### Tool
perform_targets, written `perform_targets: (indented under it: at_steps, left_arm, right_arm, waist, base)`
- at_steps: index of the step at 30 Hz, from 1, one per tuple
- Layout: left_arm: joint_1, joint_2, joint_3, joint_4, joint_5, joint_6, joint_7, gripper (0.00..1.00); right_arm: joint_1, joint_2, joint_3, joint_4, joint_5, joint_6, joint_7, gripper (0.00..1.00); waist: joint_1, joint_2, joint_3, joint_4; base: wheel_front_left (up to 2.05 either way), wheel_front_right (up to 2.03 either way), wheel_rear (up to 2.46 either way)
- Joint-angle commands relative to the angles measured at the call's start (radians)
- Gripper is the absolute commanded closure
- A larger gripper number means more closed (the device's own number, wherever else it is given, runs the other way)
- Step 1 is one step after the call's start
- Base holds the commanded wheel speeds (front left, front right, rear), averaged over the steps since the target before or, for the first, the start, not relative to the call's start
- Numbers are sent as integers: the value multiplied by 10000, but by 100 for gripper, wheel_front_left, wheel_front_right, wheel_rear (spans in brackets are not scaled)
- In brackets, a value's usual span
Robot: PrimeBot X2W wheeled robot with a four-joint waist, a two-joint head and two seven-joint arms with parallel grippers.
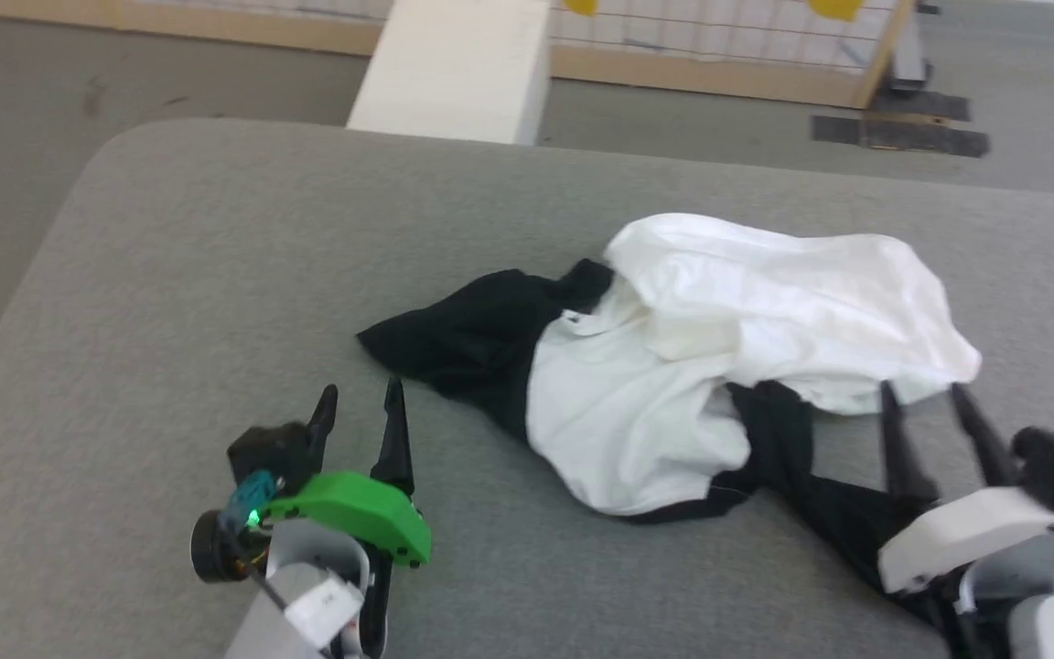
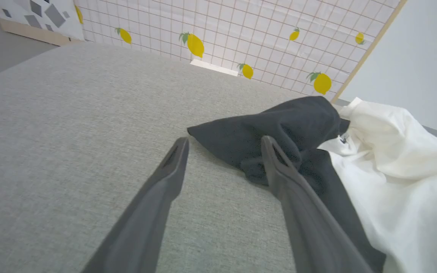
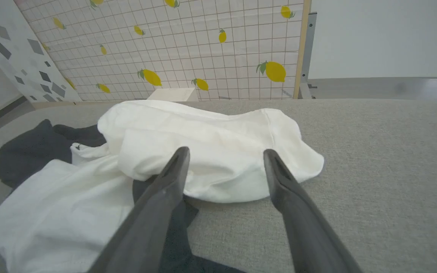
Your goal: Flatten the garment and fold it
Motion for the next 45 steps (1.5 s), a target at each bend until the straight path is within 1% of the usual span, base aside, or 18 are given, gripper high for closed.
perform_targets:
  at_steps: [1, 4, 9, 13, 16, 17, 18, 19, 21, 24, 28, 31, 34, 36, 37, 40, 42, 45]
  left_arm:
    - [-320, -16, 13, 245, -74, 85, 185, 0]
    - [-834, 15, -25, 923, -138, 173, 802, 0]
    - [-1778, 305, -153, 2074, -7, 366, 2083, 0]
    - [-2392, 644, -321, 2836, 194, 563, 3287, 0]
    - [-2715, 913, -416, 3273, 259, 602, 4171, 0]
    - [-2804, 1045, -468, 3413, 308, 597, 4464, 33]
    - [-2858, 1140, -499, 3478, 332, 580, 4650, 60]
    - [-2903, 1251, -490, 3497, 320, 548, 4783, 100]
    - [-2901, 1478, -378, 3413, 242, 512, 4852, 100]
    - [-2771, 1913, -16, 3084, 110, 640, 4637, 100]
    - [-2317, 2621, 635, 2352, -82, 1005, 4434, 100]
    - [-1792, 3138, 1145, 1653, -269, 1294, 4549, 100]
    - [-1181, 3420, 1568, 1002, -497, 1572, 4798, 100]
    - [-775, 3453, 1803, 609, -668, 1709, 4816, 100]
    - [-573, 3392, 1910, 426, -774, 1762, 4746, 0]
    - [-105, 3135, 2025, 12, -940, 1783, 4295, 0]
    - [147, 2853, 2138, -295, -1053, 1735, 3573, 0]
    - [524, 2321, 2303, -678, -1255, 1510, 2138, 0]
  right_arm:
    - [182, -12, 230, -72, 198, -15, -107, 0]
    - [362, -12, 772, -30, 390, -15, -164, 0]
    - [323, -11, 1361, 34, 548, -15, -214, 0]
    - [245, -11, 1545, 19, 570, -15, -257, 0]
    - [184, -11, 1646, -17, 588, -15, -273, 0]
    - [159, -11, 1687, -12, 598, -15, -268, 0]
    - [142, -11, 1732, -8, 606, -15, -261, 0]
    - [127, -11, 1786, -6, 642, -15, -260, 0]
    - [125, -11, 1859, -23, 674, -15, -250, 0]
    - [128, -11, 1880, -32, 692, -15, -246, 0]
    - [177, -11, 1792, -33, 617, -15, -181, 0]
    - [228, -11, 1732, -56, 504, -15, -69, 0]
    - [286, -11, 1639, -79, 418, -15, 35, 0]
    - [328, -11, 1644, -102, 325, -15, 136, 0]
    - [346, -11, 1662, -124, 289, -15, 189, 0]
    - [396, -11, 1898, -228, 146, -15, 371, 0]
    - [454, -11, 2157, -322, 48, -15, 528, 0]
    - [542, -11, 2635, -389, -259, -15, 912, 0]
  waist:
    - [0, 0, -102, -795]
    - [0, 0, -47, -1257]
    - [0, 0, 188, -1892]
    - [0, 0, 410, -2190]
    - [0, 0, 586, -2335]
    - [0, 0, 642, -2372]
    - [0, 0, 681, -2392]
    - [0, 0, 713, -2407]
    - [0, 0, 737, -2412]
    - [0, 0, 713, -2345]
    - [0, 0, 561, -2148]
    - [0, 0, 455, -1967]
    - [0, 0, 357, -1765]
    - [0, 0, 294, -1627]
    - [0, 0, 263, -1560]
    - [0, 0, 160, -1381]
    - [0, 0, 87, -1264]
    - [0, 0, 39, -1076]
  base:
    - [0, 0, 0]
    - [0, 0, 0]
    - [0, 0, 0]
    - [0, 0, 0]
    - [0, 0, 0]
    - [0, 0, 0]
    - [0, 0, 0]
    - [0, 0, 0]
    - [0, 0, 0]
    - [0, 0, 0]
    - [0, 0, 0]
    - [0, 0, 0]
    - [0, 0, 0]
    - [0, 0, 0]
    - [0, 0, 0]
    - [0, 0, 0]
    - [0, 0, 0]
    - [0, 0, 0]
